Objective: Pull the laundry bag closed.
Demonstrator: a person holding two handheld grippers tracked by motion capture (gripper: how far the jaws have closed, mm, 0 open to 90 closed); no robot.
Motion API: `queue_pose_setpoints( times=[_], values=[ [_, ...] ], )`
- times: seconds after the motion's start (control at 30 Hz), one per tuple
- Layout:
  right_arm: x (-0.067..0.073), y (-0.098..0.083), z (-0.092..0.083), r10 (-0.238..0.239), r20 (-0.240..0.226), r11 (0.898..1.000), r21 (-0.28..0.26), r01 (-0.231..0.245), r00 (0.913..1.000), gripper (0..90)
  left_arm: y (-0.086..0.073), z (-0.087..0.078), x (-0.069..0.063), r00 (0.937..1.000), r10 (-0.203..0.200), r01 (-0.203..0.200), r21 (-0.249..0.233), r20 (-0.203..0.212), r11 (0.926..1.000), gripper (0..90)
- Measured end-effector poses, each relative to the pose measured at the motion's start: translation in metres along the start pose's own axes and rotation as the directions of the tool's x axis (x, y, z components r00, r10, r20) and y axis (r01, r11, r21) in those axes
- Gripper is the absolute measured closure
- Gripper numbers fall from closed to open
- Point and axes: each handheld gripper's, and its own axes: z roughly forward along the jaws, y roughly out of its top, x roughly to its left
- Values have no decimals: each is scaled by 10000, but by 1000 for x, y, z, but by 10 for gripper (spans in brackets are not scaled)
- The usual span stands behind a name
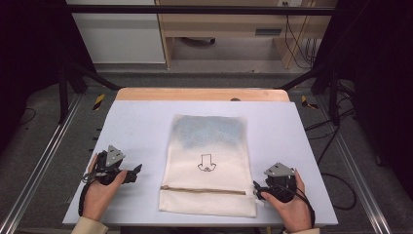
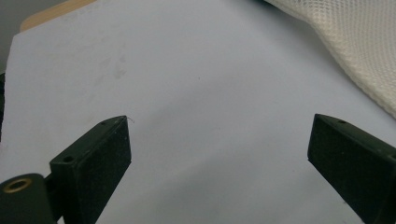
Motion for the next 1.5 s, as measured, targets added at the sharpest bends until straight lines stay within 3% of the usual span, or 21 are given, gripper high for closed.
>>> queue_pose_setpoints(
  times=[0.07, 0.1, 0.27, 0.47, 0.53, 0.67, 0.7, 0.77, 1.0, 1.03, 1.13, 1.17, 1.3, 1.4, 1.43, 1.5],
  values=[
    [1, 1, -1, -63, -7, 10000, -26, 63, 10000, 131, -1, -4, -4, 9998, 143, -144, 95, 137, 9999, 54],
    [4, 3, -2, -64, -115, 9999, -77, 63, 9999, 132, -1, -8, -8, 9987, 439, -442, 136, 259, 9989, 53],
    [8, 7, -5, -144, -414, 9996, -249, 134, 9990, 157, -1, -20, -17, 9976, 633, -633, -11, 281, 9980, 55],
    [19, 21, -9, -733, -972, 9971, -298, 707, 9926, 321, -6, -28, -17, 9981, 509, -500, -269, 343, 9984, 57],
    [25, 28, -7, -906, -1324, 9957, -315, 872, 9870, 332, -6, -26, -13, 9988, 388, -380, -266, 312, 9989, 58],
    [39, 40, -2, -1414, -1562, 9900, -231, 1395, 9775, 332, -7, -22, -10, 9994, 246, -245, -63, 247, 9997, 66],
    [50, 49, 1, -1717, -1736, 9851, -218, 1705, 9697, 328, -8, -20, -9, 9997, 136, -137, 20, 205, 9999, 66],
    [56, 56, 3, -1834, -1981, 9829, -237, 1824, 9629, 322, -8, -17, -8, 9998, 136, -138, 109, 153, 9998, 68],
    [70, 82, 8, -2261, -2282, 9741, -543, 2195, 9470, 311, -8, -16, -5, 9999, 90, -90, 18, 60, 10000, 67],
    [73, 89, 10, -2376, -2448, 9714, -591, 2301, 9400, 313, -8, -16, -5, 9999, 83, -83, -59, 58, 9999, 67],
    [76, 94, 13, -2498, -2483, 9682, -529, 2444, 9359, 313, -8, -15, -5, 10000, 84, -84, -69, 9, 9999, 67],
    [81, 100, 15, -2636, -2663, 9645, -595, 2572, 9271, 310, -8, -15, -5, 10000, 64, -64, 19, 72, 10000, 67],
    [89, 108, 17, -2870, -2932, 9576, -642, 2807, 9120, 289, -9, -15, -4, 9999, 114, -113, 169, -42, 9998, 68],
    [97, 114, 19, -3146, -3089, 9483, -615, 3113, 8975, 309, -8, -15, -3, 9999, 153, -152, 96, -59, 9998, 68],
    [100, 116, 20, -3145, -3128, 9482, -602, 3118, 8962, 330, -9, -15, -3, 9999, 152, -151, 107, -78, 9998, 68],
    [105, 119, 22, -3210, -3403, 9452, -559, 3218, 8838, 344, -10, -10, -2, 9997, 13, -4, 345, -254, 9994, 68]
  ],
)
